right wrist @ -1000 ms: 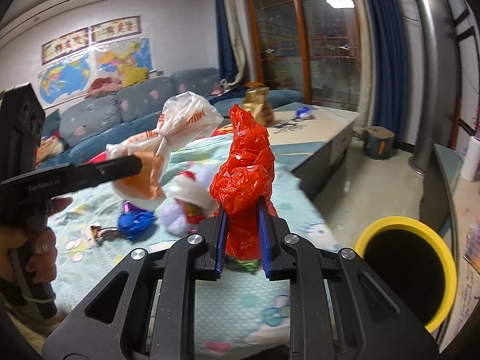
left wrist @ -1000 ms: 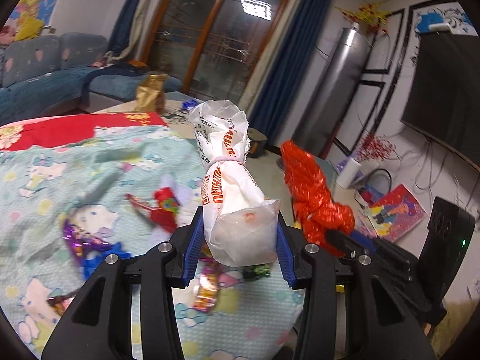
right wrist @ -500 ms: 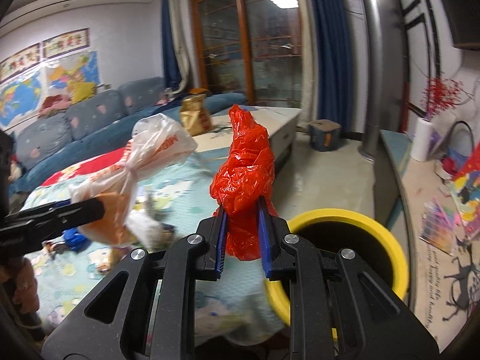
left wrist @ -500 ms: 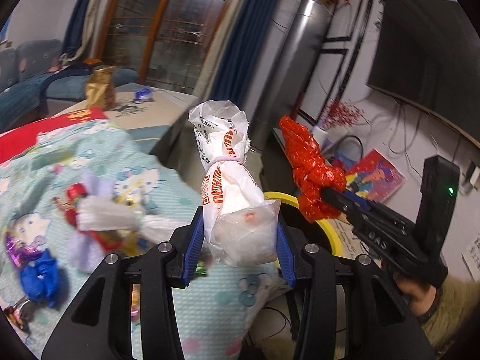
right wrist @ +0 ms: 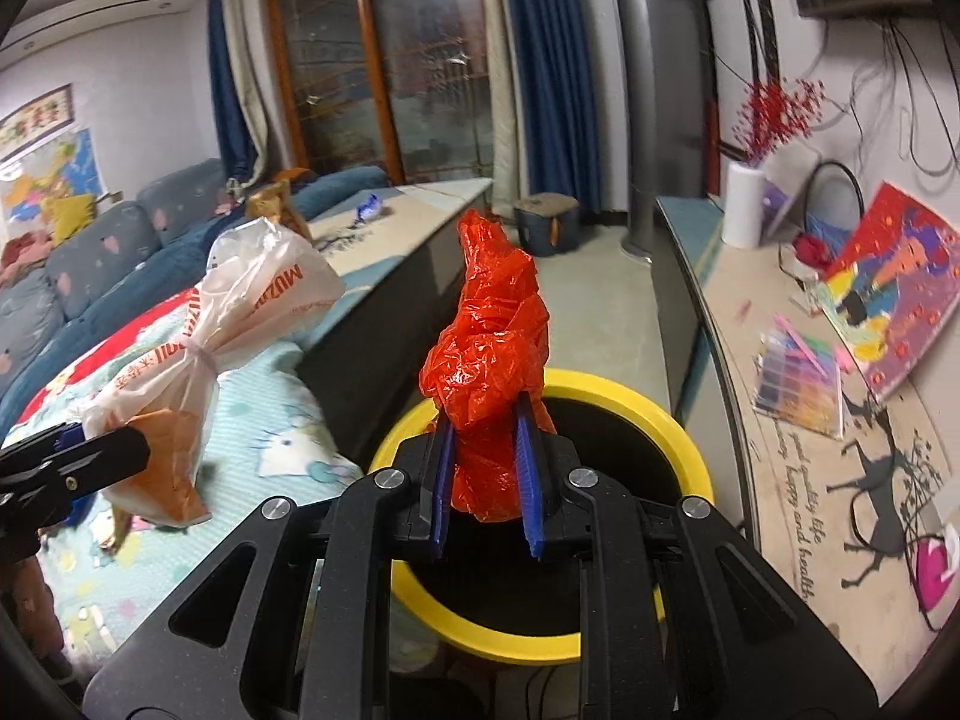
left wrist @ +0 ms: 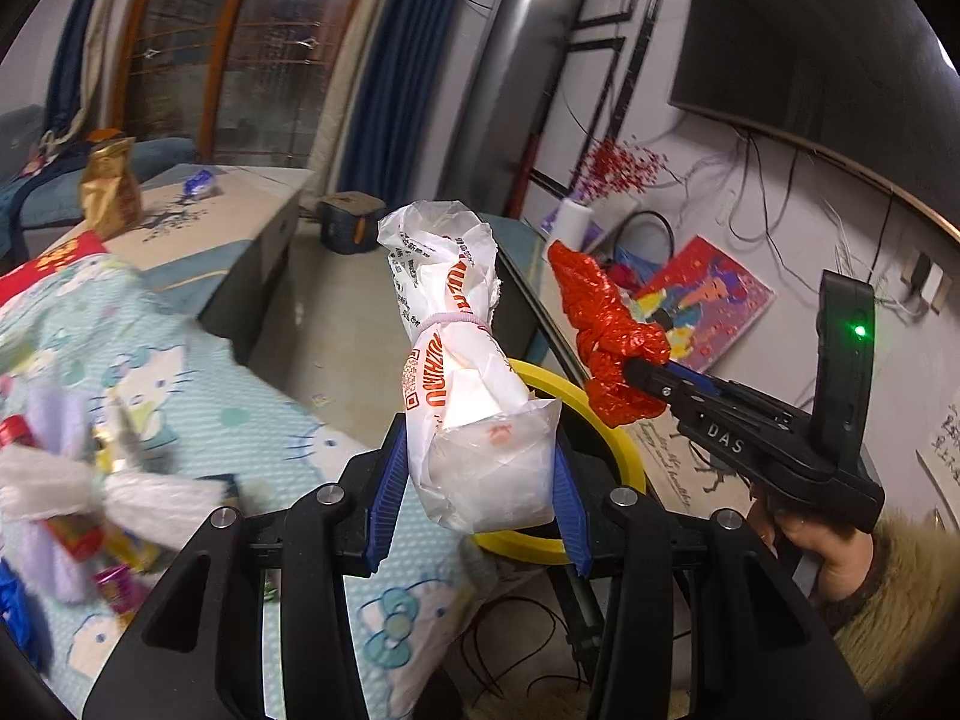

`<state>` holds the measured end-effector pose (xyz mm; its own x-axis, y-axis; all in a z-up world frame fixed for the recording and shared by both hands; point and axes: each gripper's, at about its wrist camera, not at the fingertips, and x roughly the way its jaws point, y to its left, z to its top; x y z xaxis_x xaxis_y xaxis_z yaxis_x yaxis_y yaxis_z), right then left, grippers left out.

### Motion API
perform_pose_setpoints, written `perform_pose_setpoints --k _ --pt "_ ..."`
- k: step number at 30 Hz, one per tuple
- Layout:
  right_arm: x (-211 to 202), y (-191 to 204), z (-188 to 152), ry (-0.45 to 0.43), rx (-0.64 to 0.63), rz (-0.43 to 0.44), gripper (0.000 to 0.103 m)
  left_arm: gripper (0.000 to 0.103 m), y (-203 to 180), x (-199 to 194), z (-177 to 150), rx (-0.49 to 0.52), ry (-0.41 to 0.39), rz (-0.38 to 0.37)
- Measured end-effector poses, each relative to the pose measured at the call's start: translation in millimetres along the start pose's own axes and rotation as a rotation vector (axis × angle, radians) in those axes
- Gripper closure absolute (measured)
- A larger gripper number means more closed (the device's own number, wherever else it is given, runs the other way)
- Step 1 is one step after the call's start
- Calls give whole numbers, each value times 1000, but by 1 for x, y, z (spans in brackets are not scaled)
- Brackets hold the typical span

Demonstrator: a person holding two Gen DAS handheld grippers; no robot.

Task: Collect trash
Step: 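Carry both held bags over the yellow trash bin, then open both tools to drop the bags into the yellow bin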

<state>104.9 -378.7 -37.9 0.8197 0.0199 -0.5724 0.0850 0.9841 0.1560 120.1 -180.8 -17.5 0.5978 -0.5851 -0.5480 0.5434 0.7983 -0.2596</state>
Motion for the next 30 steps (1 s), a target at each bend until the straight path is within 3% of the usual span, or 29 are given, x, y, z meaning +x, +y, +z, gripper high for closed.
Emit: perform_pose_setpoints --k 12,14,17,18,19,22,30 --pt "22 -35 -14 102 66 -25 89 61 -21 65 -6 40 108 -75" --pt "27 -42 -17 121 79 -40 83 59 -23 76 -7 46 122 -88" --pt "32 -48 -21 144 103 -64 65 44 -22 95 -12 45 154 -103" --pt "31 -50 -22 144 110 -67 64 35 -20 100 -14 44 158 -94" --pt "31 -51 -22 141 114 -69 64 25 -19 100 -15 40 154 -81" --pt "26 -48 -19 114 111 -74 58 15 -15 88 -14 20 113 -81" --pt "5 0 -7 24 20 51 53 9 1 24 -10 4 -40 67"
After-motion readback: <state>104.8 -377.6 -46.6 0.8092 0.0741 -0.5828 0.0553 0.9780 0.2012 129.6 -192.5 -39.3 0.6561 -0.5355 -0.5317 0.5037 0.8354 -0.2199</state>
